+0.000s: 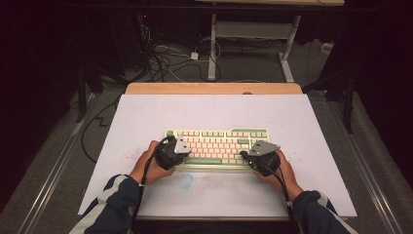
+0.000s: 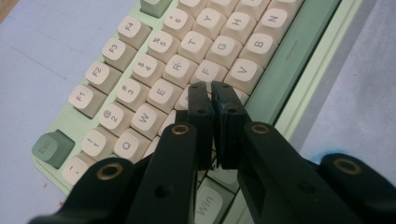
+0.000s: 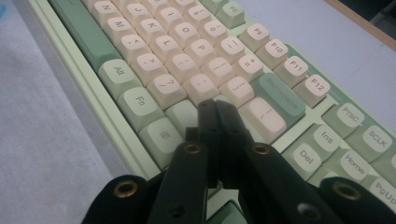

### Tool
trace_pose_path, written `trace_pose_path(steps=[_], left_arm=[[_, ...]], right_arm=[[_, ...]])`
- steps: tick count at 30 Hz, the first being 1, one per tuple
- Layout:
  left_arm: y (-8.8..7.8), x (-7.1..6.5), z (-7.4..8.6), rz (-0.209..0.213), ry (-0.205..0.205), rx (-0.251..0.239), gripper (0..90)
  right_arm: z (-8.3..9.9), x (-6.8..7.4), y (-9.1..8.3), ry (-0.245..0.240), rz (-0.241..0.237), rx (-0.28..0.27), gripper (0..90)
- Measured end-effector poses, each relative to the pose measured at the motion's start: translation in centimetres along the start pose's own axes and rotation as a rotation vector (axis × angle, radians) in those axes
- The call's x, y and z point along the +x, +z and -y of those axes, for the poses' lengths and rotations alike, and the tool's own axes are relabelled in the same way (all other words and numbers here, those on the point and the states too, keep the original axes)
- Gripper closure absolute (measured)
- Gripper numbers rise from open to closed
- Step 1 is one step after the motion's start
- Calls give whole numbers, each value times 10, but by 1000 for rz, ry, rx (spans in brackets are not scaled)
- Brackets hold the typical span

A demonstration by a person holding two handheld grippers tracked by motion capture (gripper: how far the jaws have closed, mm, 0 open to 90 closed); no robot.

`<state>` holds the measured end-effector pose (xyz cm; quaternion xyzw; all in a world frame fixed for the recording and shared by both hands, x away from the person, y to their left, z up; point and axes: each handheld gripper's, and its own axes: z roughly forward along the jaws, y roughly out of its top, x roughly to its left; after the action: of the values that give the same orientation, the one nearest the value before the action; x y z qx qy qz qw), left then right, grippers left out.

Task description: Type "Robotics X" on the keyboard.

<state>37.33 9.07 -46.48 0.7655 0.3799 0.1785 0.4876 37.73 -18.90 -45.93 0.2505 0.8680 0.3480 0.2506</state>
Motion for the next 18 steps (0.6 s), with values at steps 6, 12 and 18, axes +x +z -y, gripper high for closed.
trace_pose_path(steps=[6,12,18], left_arm=[[-2,0,-2,1,2,-10,834],[-4,2,-4,-13,2,-40,786],[-7,4,-9,-36,-7,-112,684]], right_arm=[[-1,0,0,-6,3,3,900],[-2,0,0,-2,1,6,900],[-7,2,-5,-7,-6,-18,881]])
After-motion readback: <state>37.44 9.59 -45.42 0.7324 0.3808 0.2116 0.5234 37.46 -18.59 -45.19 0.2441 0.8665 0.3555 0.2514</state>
